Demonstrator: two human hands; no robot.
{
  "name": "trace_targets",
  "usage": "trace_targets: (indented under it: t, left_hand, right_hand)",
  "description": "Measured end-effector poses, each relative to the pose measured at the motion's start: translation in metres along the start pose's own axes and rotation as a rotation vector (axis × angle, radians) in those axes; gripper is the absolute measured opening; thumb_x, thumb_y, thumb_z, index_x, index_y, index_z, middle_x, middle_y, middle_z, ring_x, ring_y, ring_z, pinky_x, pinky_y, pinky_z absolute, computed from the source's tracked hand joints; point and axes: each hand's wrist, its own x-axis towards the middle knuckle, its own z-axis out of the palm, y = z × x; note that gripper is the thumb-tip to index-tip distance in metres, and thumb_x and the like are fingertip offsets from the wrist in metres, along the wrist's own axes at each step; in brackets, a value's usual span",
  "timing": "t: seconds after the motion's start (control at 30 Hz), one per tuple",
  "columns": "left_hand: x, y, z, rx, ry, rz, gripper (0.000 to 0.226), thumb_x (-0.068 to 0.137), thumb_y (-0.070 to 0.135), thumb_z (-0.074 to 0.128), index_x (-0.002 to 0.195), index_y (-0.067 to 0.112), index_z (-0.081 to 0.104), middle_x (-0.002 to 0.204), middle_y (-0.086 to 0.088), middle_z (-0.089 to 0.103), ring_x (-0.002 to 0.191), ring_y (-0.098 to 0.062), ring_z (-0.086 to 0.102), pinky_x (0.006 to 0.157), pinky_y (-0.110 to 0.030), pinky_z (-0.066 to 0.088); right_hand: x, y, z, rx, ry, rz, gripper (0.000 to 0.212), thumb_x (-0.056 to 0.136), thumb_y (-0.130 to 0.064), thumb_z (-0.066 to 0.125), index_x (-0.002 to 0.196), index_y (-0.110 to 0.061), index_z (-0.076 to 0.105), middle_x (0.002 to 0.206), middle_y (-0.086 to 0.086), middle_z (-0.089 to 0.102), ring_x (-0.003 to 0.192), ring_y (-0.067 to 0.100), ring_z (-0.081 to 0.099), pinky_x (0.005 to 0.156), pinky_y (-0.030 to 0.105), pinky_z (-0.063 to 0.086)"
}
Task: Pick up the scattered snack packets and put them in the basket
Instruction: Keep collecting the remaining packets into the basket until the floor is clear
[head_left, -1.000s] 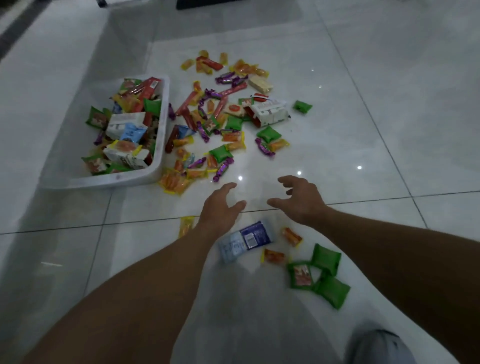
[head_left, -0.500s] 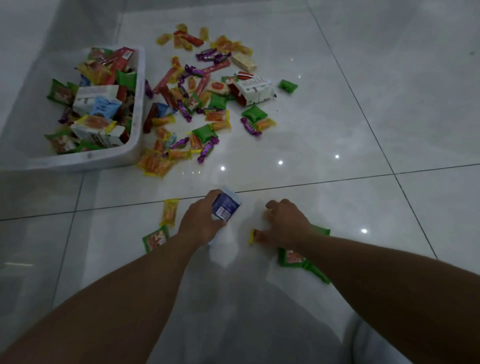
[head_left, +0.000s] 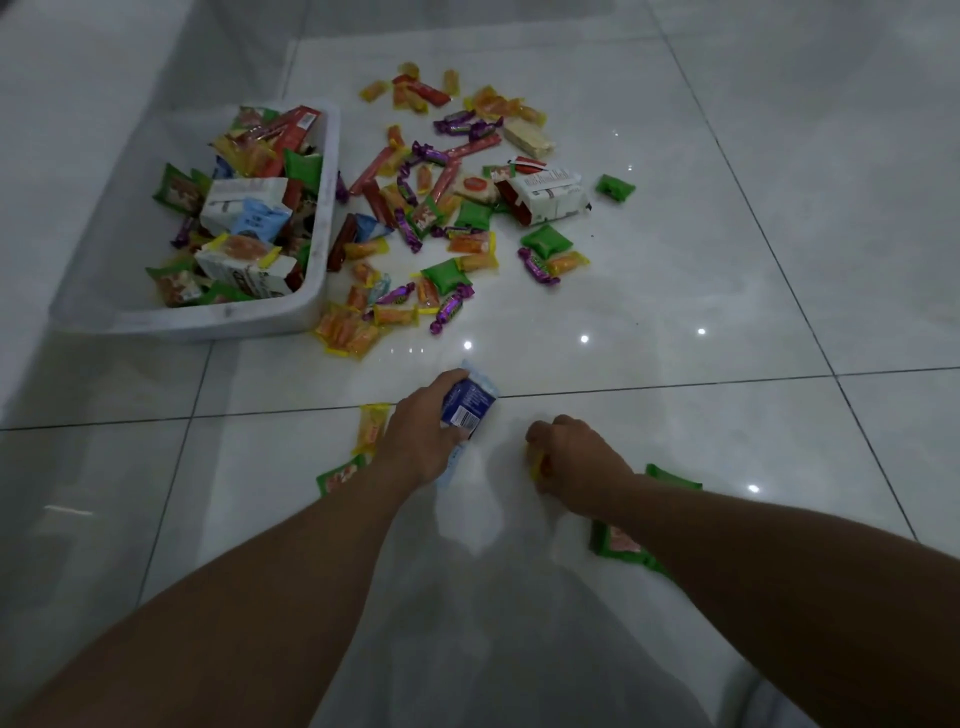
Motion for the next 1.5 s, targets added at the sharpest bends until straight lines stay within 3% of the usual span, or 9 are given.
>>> trace_targets:
  t: [0.13,0.4,0.53,0.77,1.0,1.17,1.33,1.43,1.5]
  left_hand:
    - [0.006,0.015,-0.010,-0.033,0.061,0.035,0.067,0.078,-0.002,0.072,0.137,0.019,0.046,0.116,-0.002,0.058,0.099,-0.015,0.057,0.082,-0.018,0.044]
    - [0.036,0.048,-0.054,-0.249,0.271,0.017,0.059,0.082,-0.001,0.068,0.131,0.025,0.050,0.112,0.000,0.058,0.097,-0.019,0.058,0.073,-0.030,0.051]
    - [0.045,0.062,-0.098,-0.334,0.364,-0.023,0.058,0.084,-0.004,0.066,0.131,0.026,0.050,0.110,-0.005,0.059,0.092,-0.017,0.060,0.066,-0.024,0.051]
    - [0.062,0.046,-0.188,-0.369,0.580,-0.048,0.052,0.081,-0.008,0.068,0.123,0.022,0.057,0.112,-0.008,0.063,0.095,-0.021,0.062,0.073,-0.032,0.052]
    - [0.055,-0.032,-0.261,-0.433,0.847,-0.277,0.055,0.082,-0.010,0.060,0.125,0.023,0.059,0.112,-0.008,0.065,0.094,-0.022,0.062,0.073,-0.032,0.053]
    - [0.047,-0.065,-0.275,-0.357,0.793,-0.331,0.053,0.088,0.000,0.061,0.135,0.023,0.052,0.137,-0.004,0.053,0.120,-0.022,0.052,0.090,-0.033,0.047]
    - [0.043,-0.070,-0.268,-0.254,0.777,-0.349,0.054,0.088,0.009,0.065,0.137,0.026,0.049,0.143,-0.005,0.046,0.123,-0.020,0.047,0.088,-0.026,0.043]
    - [0.039,-0.069,-0.262,-0.220,0.765,-0.367,0.054,0.088,0.015,0.065,0.138,0.027,0.048,0.148,-0.001,0.040,0.130,-0.019,0.041,0.103,-0.031,0.041]
    - [0.038,-0.069,-0.257,-0.211,0.745,-0.345,0.053,0.088,0.014,0.065,0.137,0.026,0.049,0.138,0.005,0.046,0.120,-0.013,0.045,0.096,-0.025,0.040]
  right_hand:
    - [0.012,-0.005,-0.024,0.227,0.156,0.111,0.049,0.077,-0.011,0.073,0.124,-0.013,0.058,0.117,0.013,0.060,0.107,0.028,0.056,0.087,0.029,0.044]
    - [0.059,-0.039,-0.096,0.719,0.473,0.172,0.061,0.063,-0.020,0.089,0.117,-0.015,0.062,0.104,0.004,0.064,0.076,0.010,0.060,0.065,0.015,0.051]
    - [0.083,-0.069,-0.122,0.829,0.524,0.098,0.060,0.061,-0.019,0.090,0.114,-0.016,0.061,0.102,0.003,0.063,0.082,0.013,0.063,0.079,0.035,0.058]
    - [0.127,-0.130,-0.132,0.914,0.510,-0.023,0.062,0.057,-0.023,0.092,0.112,-0.014,0.066,0.099,0.001,0.066,0.095,0.018,0.064,0.082,0.042,0.057]
    - [0.161,-0.193,-0.122,0.898,0.456,-0.133,0.060,0.057,-0.021,0.092,0.110,-0.011,0.065,0.102,0.004,0.067,0.095,0.016,0.063,0.085,0.038,0.056]
    - [0.184,-0.228,-0.114,0.844,0.433,-0.151,0.060,0.058,-0.028,0.092,0.109,-0.013,0.065,0.104,0.002,0.065,0.096,0.015,0.062,0.083,0.037,0.057]
    - [0.206,-0.254,-0.108,0.828,0.448,-0.159,0.052,0.064,-0.026,0.089,0.109,-0.012,0.065,0.101,0.002,0.066,0.094,0.017,0.063,0.084,0.040,0.056]
    - [0.215,-0.258,-0.106,0.786,0.481,-0.171,0.051,0.075,-0.025,0.081,0.119,-0.011,0.061,0.109,-0.004,0.060,0.098,0.011,0.056,0.088,0.028,0.050]
    - [0.217,-0.250,-0.104,0.745,0.484,-0.156,0.049,0.079,-0.023,0.078,0.122,-0.010,0.060,0.109,-0.005,0.057,0.101,0.010,0.054,0.089,0.027,0.047]
